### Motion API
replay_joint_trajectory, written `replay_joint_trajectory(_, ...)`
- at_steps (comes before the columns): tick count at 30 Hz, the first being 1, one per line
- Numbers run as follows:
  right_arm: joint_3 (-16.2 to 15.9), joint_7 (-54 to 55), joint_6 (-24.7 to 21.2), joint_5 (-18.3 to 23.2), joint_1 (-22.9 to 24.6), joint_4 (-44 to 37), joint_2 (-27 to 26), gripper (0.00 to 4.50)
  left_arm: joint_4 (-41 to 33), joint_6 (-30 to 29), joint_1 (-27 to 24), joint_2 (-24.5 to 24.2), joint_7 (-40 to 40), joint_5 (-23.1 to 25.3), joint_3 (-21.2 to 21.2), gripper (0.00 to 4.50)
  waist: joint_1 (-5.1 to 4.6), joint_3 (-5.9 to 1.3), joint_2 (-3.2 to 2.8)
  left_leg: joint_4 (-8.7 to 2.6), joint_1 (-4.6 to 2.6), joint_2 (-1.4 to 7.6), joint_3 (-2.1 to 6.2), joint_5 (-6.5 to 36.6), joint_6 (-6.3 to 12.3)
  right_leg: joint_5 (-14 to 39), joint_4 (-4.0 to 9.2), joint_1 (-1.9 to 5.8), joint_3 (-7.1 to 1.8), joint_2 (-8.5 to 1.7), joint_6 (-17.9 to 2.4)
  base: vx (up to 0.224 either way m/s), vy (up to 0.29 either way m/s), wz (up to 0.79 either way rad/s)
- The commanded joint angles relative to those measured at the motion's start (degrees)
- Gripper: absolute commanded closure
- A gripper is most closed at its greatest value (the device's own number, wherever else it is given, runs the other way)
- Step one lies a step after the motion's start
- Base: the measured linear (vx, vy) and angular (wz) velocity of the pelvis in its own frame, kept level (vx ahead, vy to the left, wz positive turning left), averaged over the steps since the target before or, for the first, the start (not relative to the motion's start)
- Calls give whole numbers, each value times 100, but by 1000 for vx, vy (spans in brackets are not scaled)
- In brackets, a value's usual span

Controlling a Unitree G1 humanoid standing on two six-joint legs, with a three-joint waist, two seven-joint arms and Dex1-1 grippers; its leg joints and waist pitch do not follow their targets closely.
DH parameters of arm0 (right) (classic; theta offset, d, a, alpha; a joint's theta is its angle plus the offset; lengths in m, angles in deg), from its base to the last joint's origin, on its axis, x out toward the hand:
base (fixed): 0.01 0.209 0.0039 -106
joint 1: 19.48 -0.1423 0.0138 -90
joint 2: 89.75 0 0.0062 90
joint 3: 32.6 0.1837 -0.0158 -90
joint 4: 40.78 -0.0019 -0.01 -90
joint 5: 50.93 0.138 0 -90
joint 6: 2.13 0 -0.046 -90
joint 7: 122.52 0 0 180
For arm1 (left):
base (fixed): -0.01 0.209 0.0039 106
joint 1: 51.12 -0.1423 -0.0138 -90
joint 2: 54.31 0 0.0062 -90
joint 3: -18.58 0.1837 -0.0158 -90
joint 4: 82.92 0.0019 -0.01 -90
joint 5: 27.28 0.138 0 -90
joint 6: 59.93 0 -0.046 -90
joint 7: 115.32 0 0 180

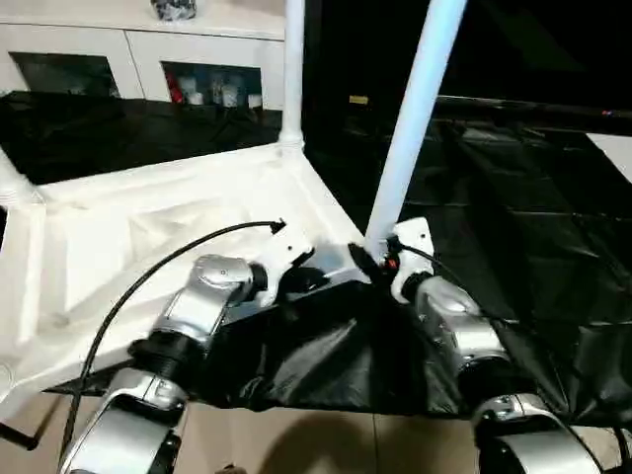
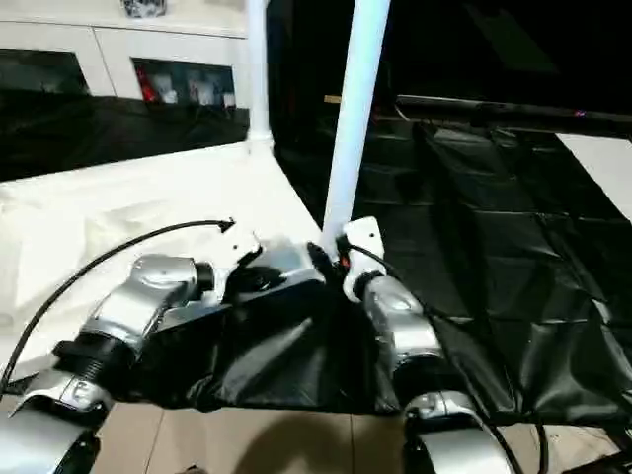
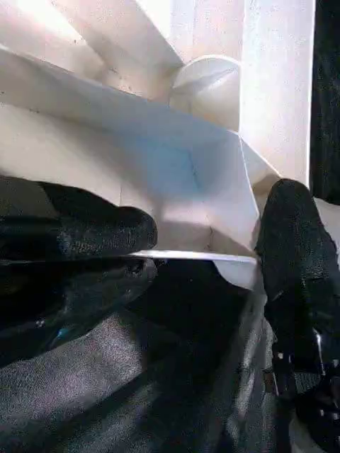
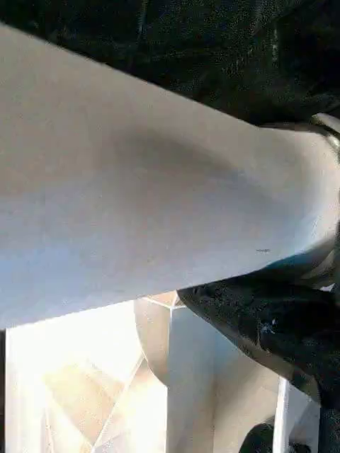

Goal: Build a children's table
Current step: Rotate leg to tighten

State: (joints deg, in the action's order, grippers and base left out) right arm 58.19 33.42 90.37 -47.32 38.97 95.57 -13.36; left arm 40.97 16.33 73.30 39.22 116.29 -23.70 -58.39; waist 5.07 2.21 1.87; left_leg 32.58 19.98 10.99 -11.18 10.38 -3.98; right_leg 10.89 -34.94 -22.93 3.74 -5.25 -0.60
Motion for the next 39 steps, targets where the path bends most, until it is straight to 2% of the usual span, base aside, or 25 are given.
replay_joint_trajectory(1,-562,-470,-73,-54,86,-10,-619,124,-94,59,92,451,-157,-166,151,450,-10,-270,-23,-412,-12,216,109,1549,60,1512,491,219,-271,-328,-976,0,0,0)
replay_joint_trajectory(2,-562,-470,-73,-54,86,-10,-619,124,-94,59,92,451,-157,-166,151,450,-15,-266,-26,-416,-8,217,111,1571,60,1548,494,218,-270,-328,-971,0,0,0)
replay_joint_trajectory(4,-648,-839,-35,-84,165,-186,-408,84,-271,145,-70,250,280,-234,220,450,-19,-264,-14,-420,-16,223,113,1619,51,1641,505,214,-271,-327,-951,0,0,0)
replay_joint_trajectory(7,-761,-1472,27,-66,211,-304,-58,84,-448,215,-216,-45,835,-341,284,450,-14,-284,-14,-406,22,226,118,1466,144,1349,460,255,-264,-323,-991,0,0,0)
replay_joint_trajectory(10,-872,-2012,154,-46,238,-377,210,84,-511,250,-263,-251,1190,-393,308,450,-10,-284,-10,-384,8,225,88,1269,253,1063,437,247,-274,-327,-1158,0,0,0)
replay_joint_trajectory(14,-973,-2856,224,40,276,-533,574,84,-553,296,-285,-519,1681,-435,336,450,-8,-280,-4,-373,10,229,81,1182,336,849,409,257,-269,-312,-1252,0,0,0)
replay_joint_trajectory(17,-1053,-3773,173,213,329,-744,914,117,-520,349,-246,-737,2027,-456,336,450,16,-284,-11,-365,-1,244,76,1190,359,785,394,273,-256,-303,-1314,0,0,0)
replay_joint_trajectory(18,-1096,-4026,127,251,341,-806,1022,117,-501,369,-226,-791,2109,-465,331,450,26,-275,27,-361,6,256,61,1191,389,764,389,268,-253,-298,-1361,0,0,0)
replay_joint_trajectory(20,-1165,-4349,73,282,347,-866,1167,126,-470,387,-199,-869,2242,-475,331,450,55,-271,8,-356,0,263,62,1178,372,819,384,262,-254,-313,-1384,0,0,0)
replay_joint_trajectory(21,-1229,-4620,18,310,349,-915,1280,139,-427,410,-170,-943,2365,-473,341,450,72,-262,41,-360,4,259,63,1228,375,974,399,271,-248,-311,-1351,0,0,0)
replay_joint_trajectory(23,-1277,-4815,-26,342,351,-955,1346,159,-396,414,-149,-1008,2496,-480,359,450,98,-262,26,-366,-2,271,68,1246,340,1100,401,258,-255,-330,-1318,0,0,0)
replay_joint_trajectory(25,-1328,-5037,-81,397,351,-1003,1392,174,-367,400,-121,-1100,2713,-506,399,450,107,-264,37,-364,-10,266,67,1287,312,1177,405,251,-255,-324,-1302,0,0,0)
replay_joint_trajectory(32,-1450,-5358,-216,411,420,-1130,1386,194,-308,391,-79,-1168,2955,-573,405,450,146,-266,44,-367,-15,270,69,1162,256,973,376,250,-255,-329,-1357,0,0,0)
replay_joint_trajectory(37,-1360,-5002,-241,406,557,-1142,1207,196,-273,353,-109,-999,2541,-575,287,450,148,-262,46,-367,-19,264,69,1213,213,1031,389,252,-260,-333,-1351,0,0,0)
replay_joint_trajectory(39,-1283,-4698,-157,349,568,-1076,1112,197,-254,332,-107,-927,2336,-559,227,450,146,-246,42,-388,-22,266,82,1358,153,1293,418,243,-260,-343,-1286,0,0,0)
